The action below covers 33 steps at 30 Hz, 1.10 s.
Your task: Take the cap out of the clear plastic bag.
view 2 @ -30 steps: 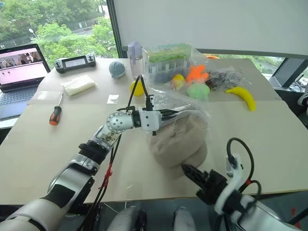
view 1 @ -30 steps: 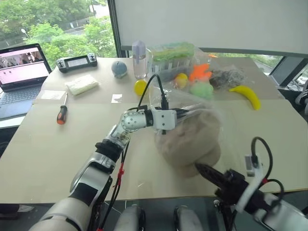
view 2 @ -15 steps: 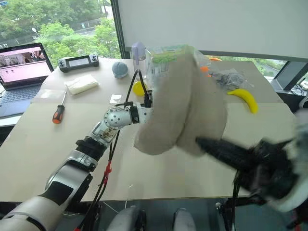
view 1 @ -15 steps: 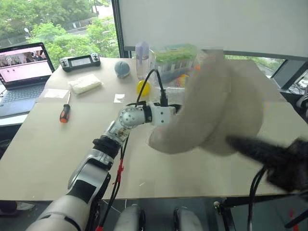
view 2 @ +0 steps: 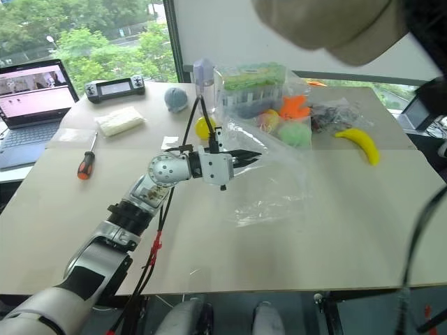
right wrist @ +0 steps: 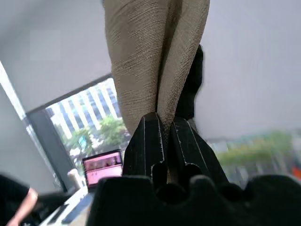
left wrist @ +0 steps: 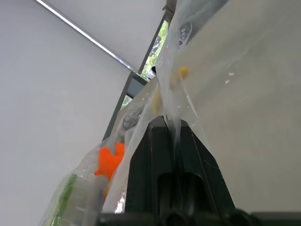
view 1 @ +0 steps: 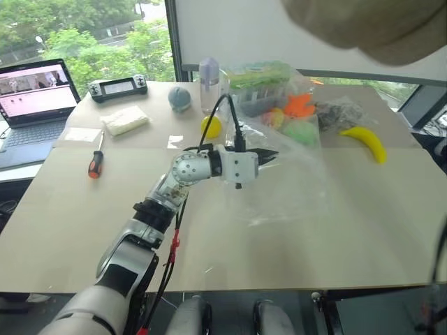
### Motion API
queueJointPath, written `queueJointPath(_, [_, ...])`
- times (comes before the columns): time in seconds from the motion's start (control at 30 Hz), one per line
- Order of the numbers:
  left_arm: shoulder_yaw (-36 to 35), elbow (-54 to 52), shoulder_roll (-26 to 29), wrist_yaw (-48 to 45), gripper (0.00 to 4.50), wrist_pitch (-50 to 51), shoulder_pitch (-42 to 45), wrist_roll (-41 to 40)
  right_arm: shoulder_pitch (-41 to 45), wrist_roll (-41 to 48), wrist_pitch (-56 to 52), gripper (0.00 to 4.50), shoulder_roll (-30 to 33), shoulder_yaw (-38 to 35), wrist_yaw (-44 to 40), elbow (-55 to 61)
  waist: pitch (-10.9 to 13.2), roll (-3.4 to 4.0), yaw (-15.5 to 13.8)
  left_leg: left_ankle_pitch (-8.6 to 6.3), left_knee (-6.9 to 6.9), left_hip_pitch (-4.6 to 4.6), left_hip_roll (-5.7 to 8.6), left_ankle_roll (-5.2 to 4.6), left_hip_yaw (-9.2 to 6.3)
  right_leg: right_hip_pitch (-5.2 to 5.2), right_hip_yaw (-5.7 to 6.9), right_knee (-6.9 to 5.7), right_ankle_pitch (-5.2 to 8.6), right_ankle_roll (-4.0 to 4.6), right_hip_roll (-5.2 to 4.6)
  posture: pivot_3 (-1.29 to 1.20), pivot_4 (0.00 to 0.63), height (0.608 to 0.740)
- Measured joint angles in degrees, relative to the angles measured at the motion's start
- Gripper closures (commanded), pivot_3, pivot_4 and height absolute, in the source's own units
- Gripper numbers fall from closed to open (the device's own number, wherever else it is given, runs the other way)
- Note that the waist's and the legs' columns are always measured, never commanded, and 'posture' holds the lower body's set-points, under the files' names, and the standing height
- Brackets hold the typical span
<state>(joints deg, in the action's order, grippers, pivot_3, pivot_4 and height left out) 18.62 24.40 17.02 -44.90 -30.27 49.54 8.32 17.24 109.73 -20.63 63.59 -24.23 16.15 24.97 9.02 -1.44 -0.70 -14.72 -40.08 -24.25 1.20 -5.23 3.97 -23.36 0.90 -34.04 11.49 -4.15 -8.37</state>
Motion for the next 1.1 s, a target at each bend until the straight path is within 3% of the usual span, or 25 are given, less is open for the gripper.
queueJointPath(0.2, [-0.16,-2.14,3.39,-0.09,4.50,2.91,-3.75,0.65,-5.57,-5.07,-4.46,4.47,-18.97,12.64,7.35,-9.17,-0.02,0.21,-0.16,0.12,0.17,-0.23,0.08,0.18,0.02,-0.32,0.10,-0.32,0.00,-0.15,0.02,0.00,0.150,0.740])
queueJointPath(0.27, [-0.16,-3.42,3.83,0.13,4.50,3.48,-4.12,0.70,-7.04,-5.60,-4.72,4.47,-23.55,12.48,8.89,-10.15,-0.04,0.25,-0.10,0.15,0.09,-0.48,0.22,0.21,0.11,-0.77,0.13,-0.78,-0.01,-0.19,0.00,0.00,0.150,0.740])
queueJointPath(0.43, [-0.18,-6.06,4.51,0.39,4.50,5.19,-4.84,0.72,-9.63,-7.62,-5.23,4.47,-27.20,8.90,10.53,-11.05,-0.05,0.25,-0.06,-0.01,-0.03,-0.36,0.29,-0.07,0.23,-0.61,0.39,-0.83,0.05,-0.30,0.00,0.00,0.150,0.740])
queueJointPath(0.67, [-0.25,-8.34,5.78,0.14,4.50,7.33,-5.83,0.38,-15.66,-14.16,-8.67,2.11,-29.96,7.30,9.89,-16.69,-0.06,0.27,0.07,-0.09,-0.02,-0.17,0.28,-0.19,0.26,-0.60,0.30,-0.93,0.05,-0.29,0.01,0.00,0.150,0.740])
queueJointPath(0.77, [-0.83,-11.54,7.34,-3.69,4.50,12.84,-8.40,-3.32,-16.34,-16.73,-10.87,1.20,-29.93,7.00,7.79,-16.82,-0.13,0.39,0.58,-0.09,0.00,0.00,0.23,-0.20,0.40,-0.61,0.06,-0.94,0.05,-0.29,0.04,0.00,0.150,0.740])
queueJointPath(0.8, [-0.80,-12.87,7.92,-5.63,3.93,15.00,-9.51,-4.88,-16.52,-17.36,-11.51,0.78,-29.51,6.70,7.26,-16.67,-0.14,0.40,0.75,-0.09,0.01,0.05,0.22,-0.20,0.41,-0.60,0.03,-0.94,0.05,-0.29,0.04,0.00,0.150,0.740])
queueJointPath(0.87, [0.19,-18.53,11.74,-14.07,3.37,21.67,-13.88,-11.07,-18.28,-19.73,-14.25,0.11,-26.06,5.98,3.78,-15.90,-0.19,0.50,1.08,-0.09,0.04,0.05,0.21,-0.20,0.47,-0.66,-0.02,-0.97,0.06,-0.28,0.04,0.00,0.150,0.740])
queueJointPath(0.97, [0.33,-22.16,15.21,-20.19,2.21,28.02,-18.40,-16.57,-21.52,-22.74,-18.43,0.00,-20.18,3.19,-0.99,-15.88,-0.20,0.54,0.67,-0.09,-0.03,0.02,0.20,-0.21,0.47,-0.65,0.00,-0.93,0.06,-0.28,0.03,0.00,0.150,0.740])
queueJointPath(1.1, [-2.34,-23.93,18.39,-24.35,0.81,39.07,-18.30,-23.32,-23.05,-24.71,-23.55,0.00,-13.78,-1.27,-9.44,-15.95,-0.20,0.54,0.48,-0.11,-0.19,0.07,0.14,-0.25,0.49,-0.58,-0.07,-0.96,0.06,-0.27,0.09,0.00,0.150,0.740])
